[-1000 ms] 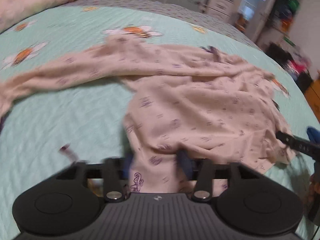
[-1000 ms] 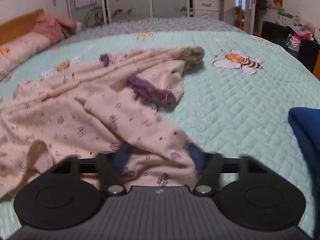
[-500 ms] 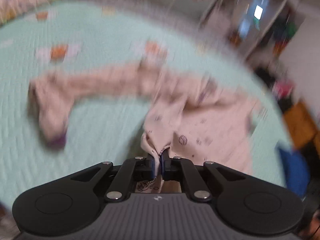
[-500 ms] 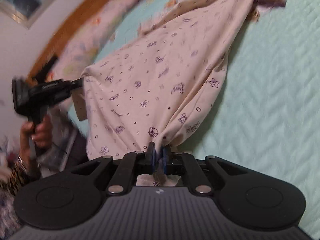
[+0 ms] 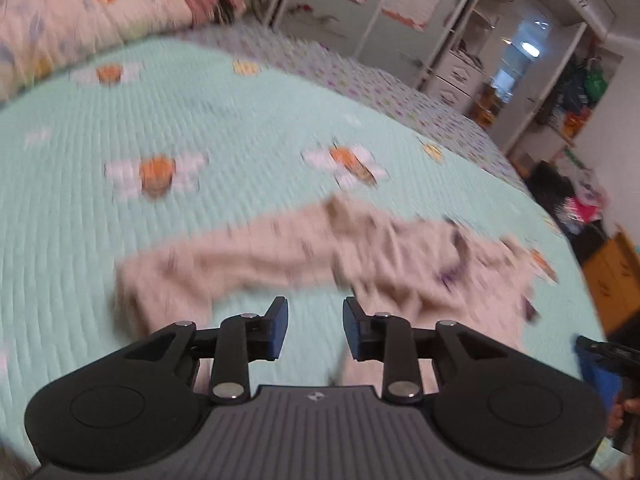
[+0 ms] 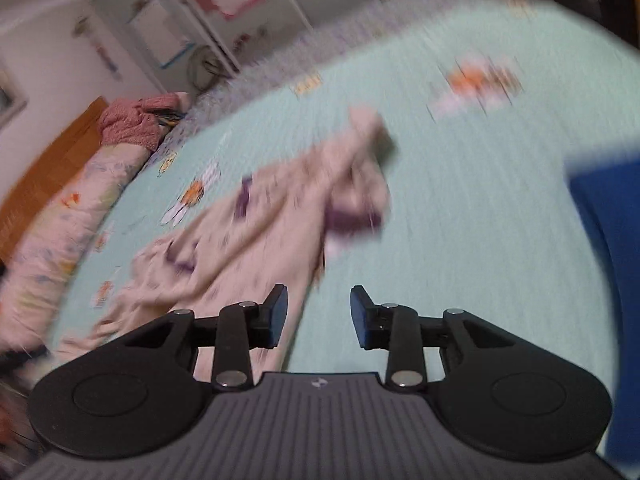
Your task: Fold clothes
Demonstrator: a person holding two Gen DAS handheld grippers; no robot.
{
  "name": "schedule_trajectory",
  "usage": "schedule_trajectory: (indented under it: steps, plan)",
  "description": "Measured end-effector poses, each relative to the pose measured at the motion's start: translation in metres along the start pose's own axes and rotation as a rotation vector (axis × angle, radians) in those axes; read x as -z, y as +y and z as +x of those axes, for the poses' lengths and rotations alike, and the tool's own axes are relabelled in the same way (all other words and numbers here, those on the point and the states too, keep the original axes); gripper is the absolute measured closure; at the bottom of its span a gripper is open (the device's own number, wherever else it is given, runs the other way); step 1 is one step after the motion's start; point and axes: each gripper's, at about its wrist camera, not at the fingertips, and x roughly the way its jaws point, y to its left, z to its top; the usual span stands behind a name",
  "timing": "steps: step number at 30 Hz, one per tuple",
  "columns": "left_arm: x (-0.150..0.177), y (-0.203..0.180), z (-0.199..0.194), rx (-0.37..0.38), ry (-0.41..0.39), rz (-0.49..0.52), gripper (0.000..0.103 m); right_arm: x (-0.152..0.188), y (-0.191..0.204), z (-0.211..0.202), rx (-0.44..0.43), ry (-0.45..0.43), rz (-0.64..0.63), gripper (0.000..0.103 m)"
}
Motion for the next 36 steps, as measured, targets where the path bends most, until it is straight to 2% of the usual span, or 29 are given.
schedule_trajectory:
  steps: [2,4,5,8,10,14,16,18,19,20,21,23,25,26,28,29,30,31,32,33,34,36]
  plan:
    - [-0.021,-0.013,0.028,-0.049,-0.010,0.034,0.069,-0.024,0.001,0.017,0.032,-0.050,-0.059,0.064]
    - [-0.038,-0.027,0.059,-0.100,0.003,0.069,0.067,-0.047,0.001,0.035,0.065,-0.100,-0.118,0.057]
    - [-0.043,-0.033,0.070,-0.100,0.009,0.073,0.067,-0.059,0.001,0.044,0.081,-0.126,-0.148,0.054]
    - [-0.045,-0.046,0.087,-0.024,0.021,0.046,0.065,-0.095,0.013,0.082,0.105,-0.159,-0.266,0.054]
    - [-0.044,-0.055,0.098,0.022,0.030,0.036,0.060,-0.115,0.024,0.110,0.103,-0.143,-0.333,0.054]
    - [-0.031,-0.063,0.110,0.081,0.064,0.037,0.059,-0.146,0.037,0.160,0.123,-0.085,-0.426,0.052]
    - [-0.028,-0.061,0.115,0.105,0.083,0.045,0.059,-0.151,0.032,0.183,0.126,-0.014,-0.447,0.052]
    - [-0.026,-0.060,0.115,0.114,0.089,0.062,0.059,-0.149,0.024,0.201,0.091,0.101,-0.447,0.053]
    - [-0.025,-0.059,0.115,0.114,0.088,0.072,0.059,-0.148,0.021,0.204,0.066,0.134,-0.436,0.055]
    - [-0.025,-0.057,0.115,0.111,0.086,0.079,0.059,-0.147,0.018,0.201,0.032,0.136,-0.416,0.072]
    - [-0.026,-0.056,0.115,0.108,0.084,0.084,0.058,-0.146,0.016,0.197,-0.001,0.139,-0.396,0.103]
    - [-0.027,-0.055,0.117,0.110,0.077,0.095,0.057,-0.149,0.016,0.184,-0.019,0.089,-0.376,0.102]
    - [-0.030,-0.056,0.120,0.103,0.067,0.112,0.056,-0.162,0.013,0.165,0.024,-0.036,-0.333,0.102]
    - [-0.032,-0.059,0.122,0.092,0.059,0.124,0.056,-0.170,0.007,0.158,0.085,-0.107,-0.303,0.102]
    - [-0.035,-0.066,0.126,0.061,0.040,0.153,0.056,-0.189,-0.017,0.156,0.294,-0.209,-0.204,0.101]
    - [-0.038,-0.069,0.128,0.045,0.031,0.168,0.056,-0.194,-0.028,0.159,0.391,-0.212,-0.153,0.100]
    - [-0.040,-0.074,0.130,0.032,0.025,0.184,0.056,-0.196,-0.038,0.164,0.487,-0.195,-0.107,0.093]
    - [-0.043,-0.078,0.133,0.022,0.017,0.204,0.056,-0.197,-0.047,0.165,0.516,-0.180,-0.052,0.092]
    - [-0.045,-0.082,0.136,0.010,0.008,0.226,0.056,-0.193,-0.055,0.160,0.437,-0.178,0.012,0.090]
    - [-0.048,-0.087,0.139,-0.006,0.002,0.249,0.056,-0.186,-0.061,0.151,0.323,-0.190,0.075,0.084]
    - [-0.051,-0.092,0.142,-0.017,-0.007,0.274,0.055,-0.178,-0.063,0.141,0.245,-0.209,0.122,0.080]
    - [-0.059,-0.105,0.152,-0.034,-0.028,0.325,0.055,-0.155,-0.058,0.114,0.245,-0.276,0.155,0.074]
